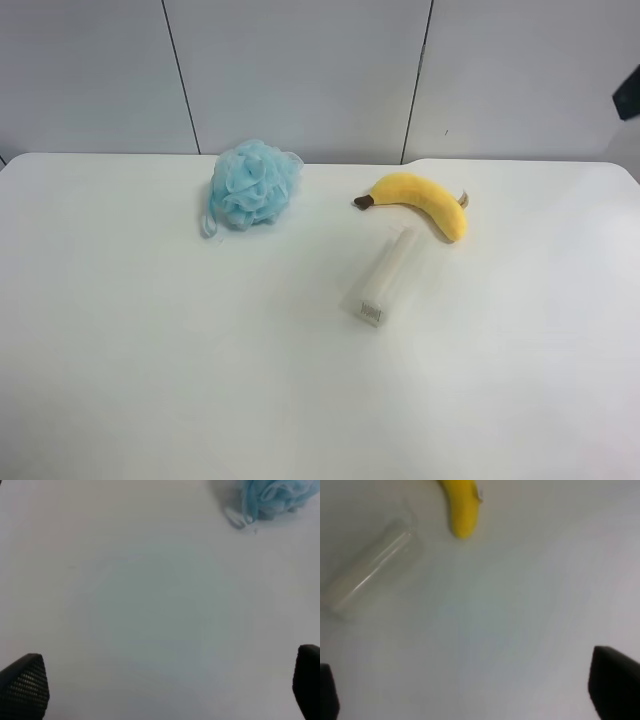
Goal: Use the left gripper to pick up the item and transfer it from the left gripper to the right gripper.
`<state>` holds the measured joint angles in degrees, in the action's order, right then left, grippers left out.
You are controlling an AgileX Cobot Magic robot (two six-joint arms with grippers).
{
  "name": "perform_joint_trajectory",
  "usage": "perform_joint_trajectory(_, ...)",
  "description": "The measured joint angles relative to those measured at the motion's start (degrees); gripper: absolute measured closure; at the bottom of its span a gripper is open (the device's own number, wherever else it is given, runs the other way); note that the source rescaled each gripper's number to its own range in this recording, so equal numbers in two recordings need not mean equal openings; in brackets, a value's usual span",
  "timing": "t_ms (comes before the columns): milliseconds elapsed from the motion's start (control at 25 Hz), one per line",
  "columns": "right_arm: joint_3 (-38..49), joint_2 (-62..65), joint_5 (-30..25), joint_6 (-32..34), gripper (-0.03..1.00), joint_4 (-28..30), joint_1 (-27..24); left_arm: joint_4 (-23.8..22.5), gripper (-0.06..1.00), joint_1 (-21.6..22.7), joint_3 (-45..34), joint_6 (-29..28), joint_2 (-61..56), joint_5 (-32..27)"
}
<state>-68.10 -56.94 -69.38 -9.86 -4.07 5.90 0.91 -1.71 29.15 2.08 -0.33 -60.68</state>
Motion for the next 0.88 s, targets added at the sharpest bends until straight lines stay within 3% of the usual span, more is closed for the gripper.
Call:
perform_joint_trajectory(440, 23.81, 30.75, -0.45, 2.69, -0.03, 0.0, 0.0, 0.0, -0.06, 0.0, 0.0, 0.0, 0.0, 0.0)
perform_joint_trajectory(680, 30.46, 44.99, -0.05, 6.73, -0.03, 0.0, 0.0, 0.0, -0.06, 0.0, 0.0, 0.0, 0.0, 0.0)
perform_joint_trajectory(880, 32.86, 52.51, 4.18, 7.25, -0.03, 0.0, 0.0, 0.0, -0.06, 0.0, 0.0, 0.0, 0.0, 0.0)
